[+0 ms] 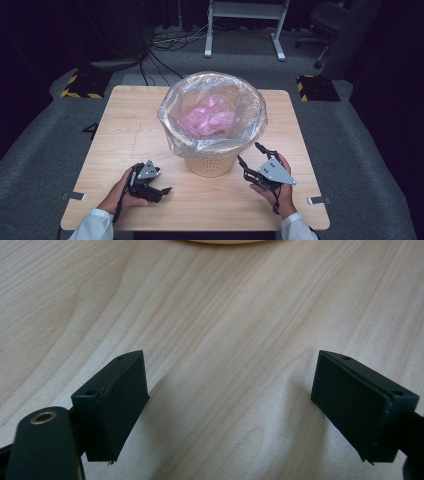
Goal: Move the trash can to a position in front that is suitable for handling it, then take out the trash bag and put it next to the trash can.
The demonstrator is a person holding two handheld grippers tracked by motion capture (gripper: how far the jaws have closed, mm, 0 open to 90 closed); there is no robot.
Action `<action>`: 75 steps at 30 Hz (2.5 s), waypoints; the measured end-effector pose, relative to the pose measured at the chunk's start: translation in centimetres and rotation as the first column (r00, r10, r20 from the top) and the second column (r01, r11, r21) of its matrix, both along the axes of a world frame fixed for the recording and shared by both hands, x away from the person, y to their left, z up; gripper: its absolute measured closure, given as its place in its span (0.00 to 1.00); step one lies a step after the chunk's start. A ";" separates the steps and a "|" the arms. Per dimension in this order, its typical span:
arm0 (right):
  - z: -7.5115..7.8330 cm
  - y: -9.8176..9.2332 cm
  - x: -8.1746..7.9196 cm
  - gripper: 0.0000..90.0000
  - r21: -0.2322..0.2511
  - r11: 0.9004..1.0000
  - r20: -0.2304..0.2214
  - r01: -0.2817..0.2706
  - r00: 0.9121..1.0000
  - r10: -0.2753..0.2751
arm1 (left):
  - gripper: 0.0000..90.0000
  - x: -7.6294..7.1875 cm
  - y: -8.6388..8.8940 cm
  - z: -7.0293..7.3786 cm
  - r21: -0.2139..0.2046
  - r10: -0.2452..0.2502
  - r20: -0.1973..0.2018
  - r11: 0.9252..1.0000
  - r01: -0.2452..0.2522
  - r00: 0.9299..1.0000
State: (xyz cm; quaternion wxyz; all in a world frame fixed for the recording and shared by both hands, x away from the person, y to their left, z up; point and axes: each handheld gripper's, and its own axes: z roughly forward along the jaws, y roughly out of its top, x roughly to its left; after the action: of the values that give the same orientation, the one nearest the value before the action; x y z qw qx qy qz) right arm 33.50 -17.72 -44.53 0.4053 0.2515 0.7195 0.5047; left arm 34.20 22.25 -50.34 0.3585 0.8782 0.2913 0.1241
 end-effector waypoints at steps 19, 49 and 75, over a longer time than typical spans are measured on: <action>-0.8 2.2 1.6 0.29 0.000 0.993 -0.094 -0.118 0.989 0.117 | 0.17 0.4 0.5 -0.2 -0.020 -0.003 0.001 1.000 0.003 1.000; -0.2 1.1 1.1 0.30 0.019 0.992 -0.067 -0.123 0.990 0.124 | 0.23 1.8 1.1 2.0 -0.065 0.119 0.347 0.993 -0.103 0.930; 2.1 0.2 1.6 0.29 0.015 0.997 0.026 -0.075 0.997 0.075 | 0.25 1.2 -0.4 9.1 -0.318 0.231 0.631 0.948 -0.024 0.741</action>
State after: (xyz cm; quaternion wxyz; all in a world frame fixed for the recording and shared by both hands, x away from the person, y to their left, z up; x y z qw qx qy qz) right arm 35.06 -17.48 -42.46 0.3931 0.2213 0.7193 0.5283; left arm 35.36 21.85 -41.25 0.5532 0.6927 0.2206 0.4068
